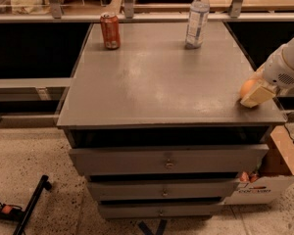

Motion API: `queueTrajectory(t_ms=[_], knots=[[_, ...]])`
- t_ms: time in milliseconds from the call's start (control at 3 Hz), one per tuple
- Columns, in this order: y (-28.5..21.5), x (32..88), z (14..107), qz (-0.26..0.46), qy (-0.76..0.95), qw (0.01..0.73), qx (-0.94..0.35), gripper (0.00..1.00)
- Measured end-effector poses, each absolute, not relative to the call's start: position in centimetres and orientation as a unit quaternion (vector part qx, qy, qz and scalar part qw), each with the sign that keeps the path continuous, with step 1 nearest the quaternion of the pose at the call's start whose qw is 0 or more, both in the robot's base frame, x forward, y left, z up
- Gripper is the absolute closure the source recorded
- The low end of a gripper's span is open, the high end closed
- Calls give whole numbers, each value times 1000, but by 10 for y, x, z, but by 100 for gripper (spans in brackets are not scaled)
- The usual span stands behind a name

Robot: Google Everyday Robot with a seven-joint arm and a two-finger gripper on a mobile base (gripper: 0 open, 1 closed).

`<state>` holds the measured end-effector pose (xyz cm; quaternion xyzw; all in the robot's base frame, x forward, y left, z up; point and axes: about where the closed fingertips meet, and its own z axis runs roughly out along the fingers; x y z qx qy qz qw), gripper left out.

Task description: Move orange near blue plastic bottle

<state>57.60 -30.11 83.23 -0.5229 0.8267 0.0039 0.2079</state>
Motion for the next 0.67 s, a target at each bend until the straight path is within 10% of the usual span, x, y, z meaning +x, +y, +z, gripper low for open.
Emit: queueTrajectory(t_ms=[667], knots=[[-299, 573, 846, 10, 816, 228, -531, 100]])
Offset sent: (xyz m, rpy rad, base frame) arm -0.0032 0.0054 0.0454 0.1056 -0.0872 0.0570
